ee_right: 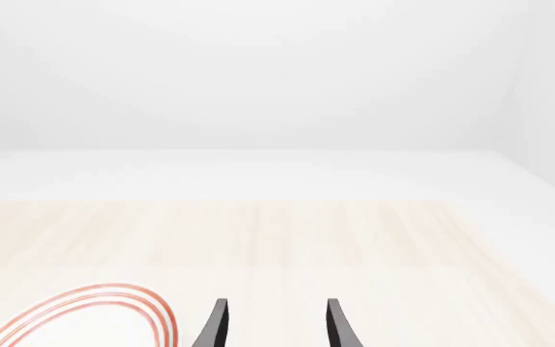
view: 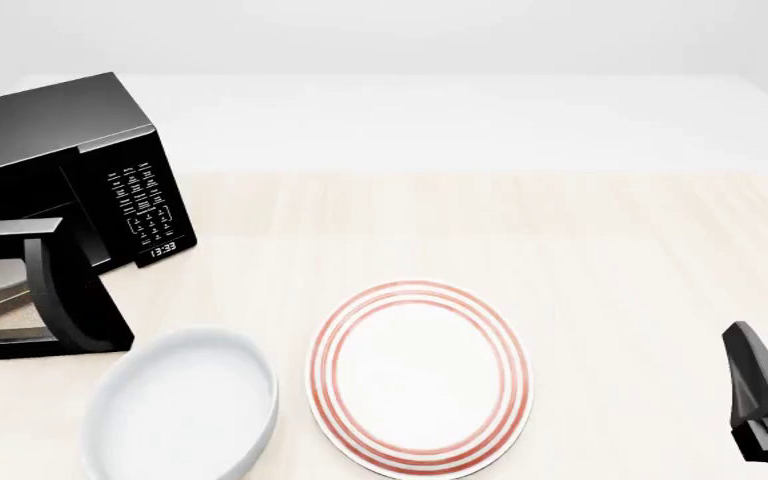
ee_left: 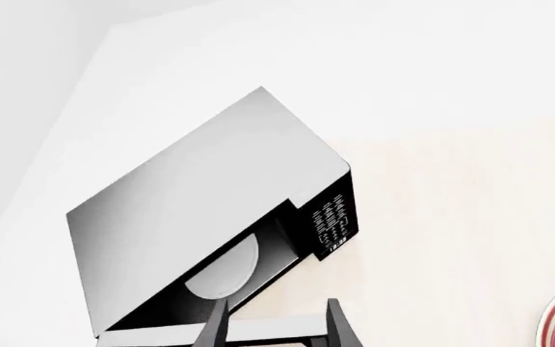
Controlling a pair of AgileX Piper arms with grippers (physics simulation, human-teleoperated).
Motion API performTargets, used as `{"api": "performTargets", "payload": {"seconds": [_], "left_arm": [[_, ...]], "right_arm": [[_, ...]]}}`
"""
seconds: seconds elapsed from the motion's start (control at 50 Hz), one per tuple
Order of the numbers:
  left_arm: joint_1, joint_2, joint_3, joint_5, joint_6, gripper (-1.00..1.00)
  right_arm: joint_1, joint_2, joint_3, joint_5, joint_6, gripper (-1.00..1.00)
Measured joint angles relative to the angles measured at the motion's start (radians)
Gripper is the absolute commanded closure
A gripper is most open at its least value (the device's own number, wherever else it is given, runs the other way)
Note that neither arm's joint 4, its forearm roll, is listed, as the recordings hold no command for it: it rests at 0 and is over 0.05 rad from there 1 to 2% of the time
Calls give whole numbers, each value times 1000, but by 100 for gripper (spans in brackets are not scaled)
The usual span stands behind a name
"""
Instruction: Open the microwave.
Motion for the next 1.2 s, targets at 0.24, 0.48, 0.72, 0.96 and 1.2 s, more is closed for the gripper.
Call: {"api": "performTargets", "payload": {"seconds": [0.24, 0.48, 0.72, 0.96, 1.2], "left_arm": [[-24, 71, -11, -35, -66, -100], [-34, 145, 1, -93, -121, -100], [-23, 208, 14, -140, -129, -100], [-7, 264, 19, -177, -117, -100], [7, 314, 37, -221, -116, -100]], "right_arm": [[0, 0, 0, 0, 0, -100], [0, 0, 0, 0, 0, -100], [0, 0, 0, 0, 0, -100], [0, 0, 0, 0, 0, -100], [0, 0, 0, 0, 0, -100]]}}
